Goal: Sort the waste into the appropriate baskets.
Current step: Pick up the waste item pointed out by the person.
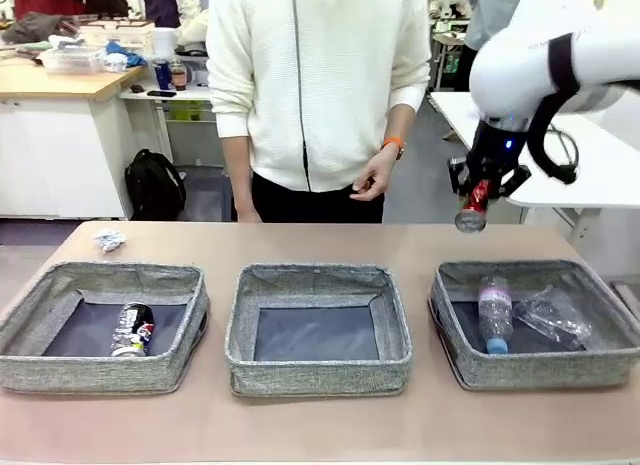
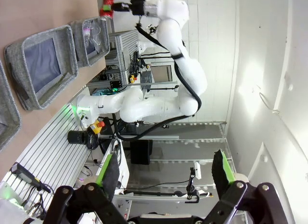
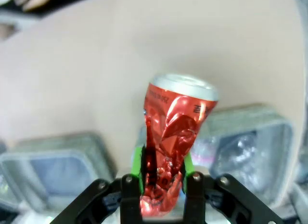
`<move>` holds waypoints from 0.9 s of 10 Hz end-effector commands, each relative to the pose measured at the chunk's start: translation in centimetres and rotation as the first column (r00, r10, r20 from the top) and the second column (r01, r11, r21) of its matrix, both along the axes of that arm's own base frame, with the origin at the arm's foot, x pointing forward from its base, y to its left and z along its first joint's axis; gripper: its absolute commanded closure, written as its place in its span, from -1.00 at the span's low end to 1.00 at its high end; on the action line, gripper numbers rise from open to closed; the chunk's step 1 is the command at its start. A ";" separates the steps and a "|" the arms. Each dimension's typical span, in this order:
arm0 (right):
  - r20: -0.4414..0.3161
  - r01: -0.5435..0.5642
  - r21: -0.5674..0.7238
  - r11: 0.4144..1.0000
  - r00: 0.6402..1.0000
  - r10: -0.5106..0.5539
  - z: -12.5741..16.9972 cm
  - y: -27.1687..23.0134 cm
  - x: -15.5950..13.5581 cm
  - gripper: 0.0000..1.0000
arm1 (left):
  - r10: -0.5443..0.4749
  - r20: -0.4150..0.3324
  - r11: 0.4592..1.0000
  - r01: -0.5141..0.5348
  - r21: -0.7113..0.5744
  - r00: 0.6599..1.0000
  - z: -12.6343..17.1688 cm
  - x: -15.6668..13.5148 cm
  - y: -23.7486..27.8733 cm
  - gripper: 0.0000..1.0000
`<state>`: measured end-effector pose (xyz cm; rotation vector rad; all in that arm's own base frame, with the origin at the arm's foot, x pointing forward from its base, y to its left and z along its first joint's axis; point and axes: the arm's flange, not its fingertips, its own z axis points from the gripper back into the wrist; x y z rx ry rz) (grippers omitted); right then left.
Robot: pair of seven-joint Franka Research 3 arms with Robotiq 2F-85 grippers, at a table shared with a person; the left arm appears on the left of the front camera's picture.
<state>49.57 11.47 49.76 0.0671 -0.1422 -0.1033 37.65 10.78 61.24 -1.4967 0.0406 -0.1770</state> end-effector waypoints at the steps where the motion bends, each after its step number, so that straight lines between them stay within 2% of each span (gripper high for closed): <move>1: -0.002 -0.175 0.061 0.983 0.985 0.175 3.6 1.5 -7.1 1.00 | -0.008 0.015 1.000 0.008 -0.007 1.000 0.2 -0.1 0.1 -1.00; 2: 0.007 -0.237 0.069 0.969 0.971 0.237 5.2 2.2 -10.2 1.00 | -0.008 0.015 1.000 0.008 -0.007 1.000 0.2 -0.1 0.1 -1.00; 3: 0.035 -0.190 0.068 0.979 0.982 0.188 6.0 2.0 -12.3 1.00 | -0.008 0.015 1.000 0.008 -0.007 1.000 0.2 -0.1 0.1 -1.00; 4: -0.013 -0.067 0.099 0.993 0.998 0.069 5.1 0.5 -11.5 0.47 | -0.008 0.015 1.000 0.008 -0.007 1.000 0.2 -0.1 0.1 -1.00; 5: 0.026 -0.189 0.043 0.981 0.982 0.188 6.3 3.1 -11.0 0.47 | -0.008 0.015 1.000 0.008 -0.007 1.000 0.2 -0.1 0.1 -1.00; 7: 0.026 -0.189 0.043 0.981 0.982 0.188 6.3 3.1 -11.0 0.47 | -0.008 0.015 1.000 0.008 -0.007 1.000 0.2 -0.1 0.1 -1.00; 8: 0.016 -0.166 0.051 0.985 0.986 0.165 6.4 2.6 -12.5 0.30 | -0.008 0.015 1.000 0.008 -0.007 1.000 0.2 -0.1 0.1 -1.00; 9: -0.044 -0.240 0.031 0.970 0.970 0.241 6.5 4.9 -11.4 0.31 | -0.008 0.015 1.000 0.008 -0.007 1.000 0.2 -0.1 0.1 -1.00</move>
